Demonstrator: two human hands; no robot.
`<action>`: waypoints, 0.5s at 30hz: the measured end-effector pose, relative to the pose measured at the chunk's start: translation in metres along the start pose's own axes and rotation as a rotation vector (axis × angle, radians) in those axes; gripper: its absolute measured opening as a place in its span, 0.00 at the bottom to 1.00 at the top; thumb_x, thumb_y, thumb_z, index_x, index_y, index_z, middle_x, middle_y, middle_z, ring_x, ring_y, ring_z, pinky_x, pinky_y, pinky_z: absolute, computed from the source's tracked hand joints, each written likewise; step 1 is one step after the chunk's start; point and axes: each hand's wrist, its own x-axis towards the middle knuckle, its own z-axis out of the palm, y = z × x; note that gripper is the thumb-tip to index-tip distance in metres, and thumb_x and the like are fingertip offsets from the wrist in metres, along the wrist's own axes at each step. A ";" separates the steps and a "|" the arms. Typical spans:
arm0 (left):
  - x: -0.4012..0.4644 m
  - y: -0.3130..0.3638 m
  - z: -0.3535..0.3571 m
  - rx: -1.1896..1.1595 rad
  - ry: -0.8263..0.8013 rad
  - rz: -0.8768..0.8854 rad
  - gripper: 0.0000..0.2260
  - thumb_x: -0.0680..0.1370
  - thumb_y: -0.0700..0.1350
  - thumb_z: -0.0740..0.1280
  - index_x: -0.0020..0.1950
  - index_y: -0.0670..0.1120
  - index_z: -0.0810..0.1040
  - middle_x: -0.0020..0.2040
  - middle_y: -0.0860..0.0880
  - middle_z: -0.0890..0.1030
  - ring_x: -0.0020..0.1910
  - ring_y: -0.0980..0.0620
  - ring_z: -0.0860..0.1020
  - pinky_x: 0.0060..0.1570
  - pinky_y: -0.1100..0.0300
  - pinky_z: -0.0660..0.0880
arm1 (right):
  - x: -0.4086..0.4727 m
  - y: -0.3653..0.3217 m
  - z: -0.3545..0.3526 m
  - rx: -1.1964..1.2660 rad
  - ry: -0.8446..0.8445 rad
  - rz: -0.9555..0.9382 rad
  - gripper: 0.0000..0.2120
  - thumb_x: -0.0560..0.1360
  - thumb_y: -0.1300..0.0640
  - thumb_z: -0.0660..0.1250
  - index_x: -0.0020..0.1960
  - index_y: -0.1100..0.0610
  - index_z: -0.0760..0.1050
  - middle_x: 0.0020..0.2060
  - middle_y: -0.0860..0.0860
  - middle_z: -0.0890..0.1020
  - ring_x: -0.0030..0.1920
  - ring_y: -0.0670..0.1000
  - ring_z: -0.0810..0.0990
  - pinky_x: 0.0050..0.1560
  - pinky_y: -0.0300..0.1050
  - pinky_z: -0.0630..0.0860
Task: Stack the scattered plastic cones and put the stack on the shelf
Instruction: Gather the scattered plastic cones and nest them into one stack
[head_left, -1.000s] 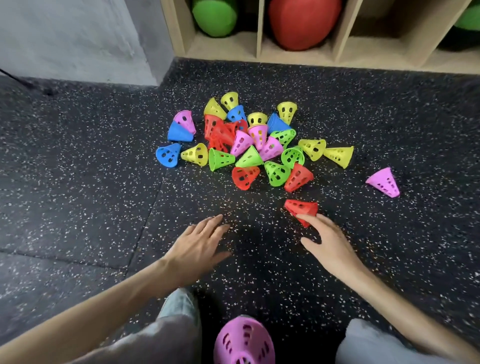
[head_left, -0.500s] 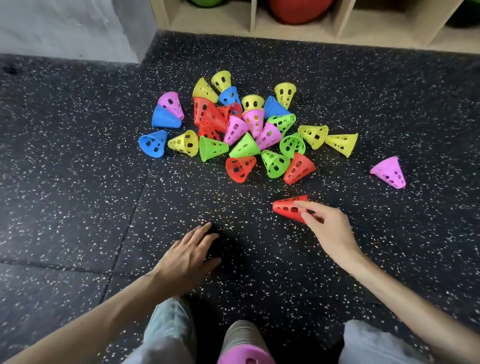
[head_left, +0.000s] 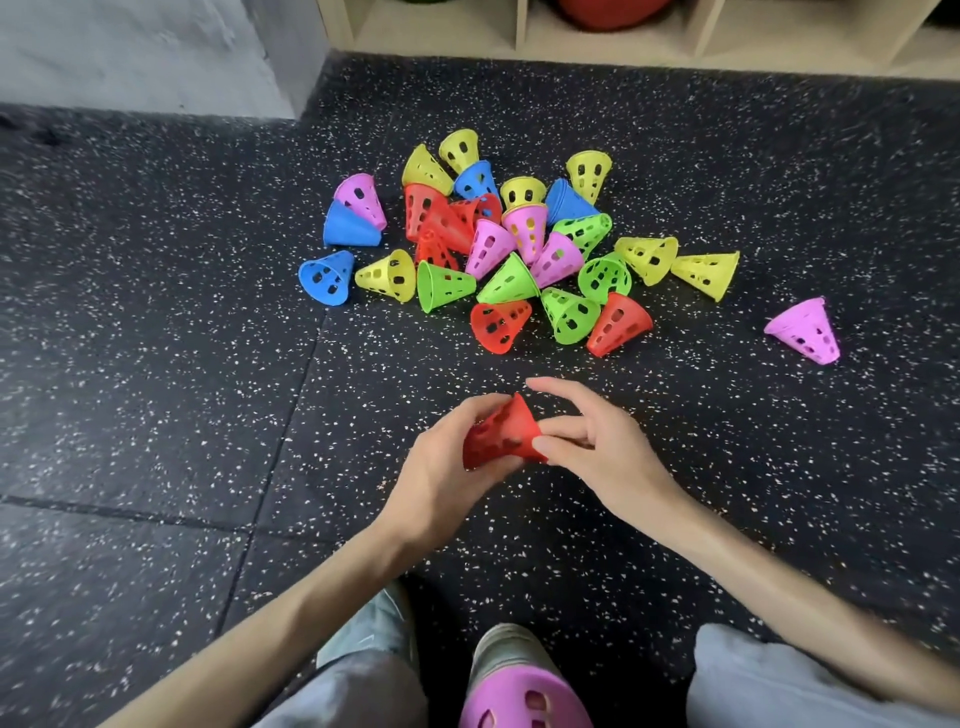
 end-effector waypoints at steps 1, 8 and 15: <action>-0.001 -0.002 -0.001 -0.003 0.000 -0.014 0.27 0.75 0.47 0.78 0.71 0.57 0.73 0.60 0.62 0.81 0.59 0.66 0.79 0.60 0.71 0.72 | 0.001 0.001 0.000 -0.003 -0.008 0.004 0.26 0.79 0.62 0.69 0.70 0.38 0.71 0.47 0.45 0.87 0.51 0.47 0.85 0.62 0.48 0.78; -0.007 -0.011 -0.010 0.014 0.073 -0.128 0.27 0.73 0.48 0.79 0.71 0.55 0.77 0.54 0.65 0.81 0.53 0.73 0.78 0.54 0.78 0.69 | 0.030 0.008 -0.017 -0.067 -0.058 0.030 0.23 0.81 0.53 0.67 0.73 0.38 0.68 0.61 0.38 0.81 0.59 0.40 0.80 0.66 0.52 0.76; -0.019 -0.018 -0.018 -0.132 0.155 -0.180 0.24 0.75 0.51 0.76 0.70 0.55 0.77 0.50 0.59 0.84 0.44 0.65 0.81 0.45 0.71 0.74 | 0.086 0.012 -0.050 -0.249 -0.060 0.109 0.32 0.81 0.53 0.67 0.77 0.32 0.57 0.79 0.43 0.59 0.70 0.45 0.69 0.71 0.58 0.68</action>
